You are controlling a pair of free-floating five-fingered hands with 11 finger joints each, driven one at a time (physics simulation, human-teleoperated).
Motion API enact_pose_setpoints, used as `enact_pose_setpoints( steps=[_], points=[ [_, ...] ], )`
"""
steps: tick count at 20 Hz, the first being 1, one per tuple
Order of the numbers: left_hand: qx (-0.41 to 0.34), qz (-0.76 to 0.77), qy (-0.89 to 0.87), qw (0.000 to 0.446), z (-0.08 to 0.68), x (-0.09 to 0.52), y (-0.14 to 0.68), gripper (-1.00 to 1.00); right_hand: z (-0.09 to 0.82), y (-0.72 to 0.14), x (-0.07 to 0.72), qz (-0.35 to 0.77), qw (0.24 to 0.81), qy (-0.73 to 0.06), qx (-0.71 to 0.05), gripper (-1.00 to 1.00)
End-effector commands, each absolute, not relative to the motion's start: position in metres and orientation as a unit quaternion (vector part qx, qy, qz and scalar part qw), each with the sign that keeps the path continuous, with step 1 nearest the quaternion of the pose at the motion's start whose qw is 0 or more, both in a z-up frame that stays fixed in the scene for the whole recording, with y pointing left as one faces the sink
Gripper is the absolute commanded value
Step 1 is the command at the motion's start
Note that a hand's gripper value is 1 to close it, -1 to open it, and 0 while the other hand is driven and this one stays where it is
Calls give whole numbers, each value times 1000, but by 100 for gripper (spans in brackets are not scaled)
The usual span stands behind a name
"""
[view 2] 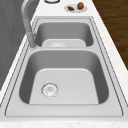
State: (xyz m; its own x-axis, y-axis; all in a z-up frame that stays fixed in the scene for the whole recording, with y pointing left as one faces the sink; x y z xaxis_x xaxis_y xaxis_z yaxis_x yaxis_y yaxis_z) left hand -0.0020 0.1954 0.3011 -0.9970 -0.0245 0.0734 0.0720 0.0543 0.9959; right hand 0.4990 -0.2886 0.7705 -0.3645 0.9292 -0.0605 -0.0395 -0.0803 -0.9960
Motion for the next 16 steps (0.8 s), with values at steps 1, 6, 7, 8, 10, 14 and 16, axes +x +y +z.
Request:
enact_pose_setpoints(
  steps=[1, 6, 7, 8, 10, 14, 16],
  points=[
    [-16, -687, -725, 35, 301, -2, 195, 0, 760, -289, 499, 649, 334, -544, -413, -100],
    [-16, -687, -725, 35, 301, -2, 195, 0, 745, -289, 505, 669, 307, -545, -401, -100],
    [-16, -687, -725, 35, 301, -2, 195, 0, 743, -289, 506, 676, 305, -541, -396, -100],
    [-16, -687, -725, 35, 301, -2, 195, 0, 741, -289, 508, 684, 304, -535, -391, -100],
    [-16, -687, -725, 35, 301, -2, 195, 0, 735, -288, 515, 695, 298, -528, -388, -100],
    [-16, -687, -725, 35, 301, -2, 195, 0, 723, -286, 525, 718, 277, -511, -383, -100],
    [-16, -687, -725, 35, 301, -2, 195, 0, 717, -286, 530, 728, 266, -503, -382, -100]
  ],
)
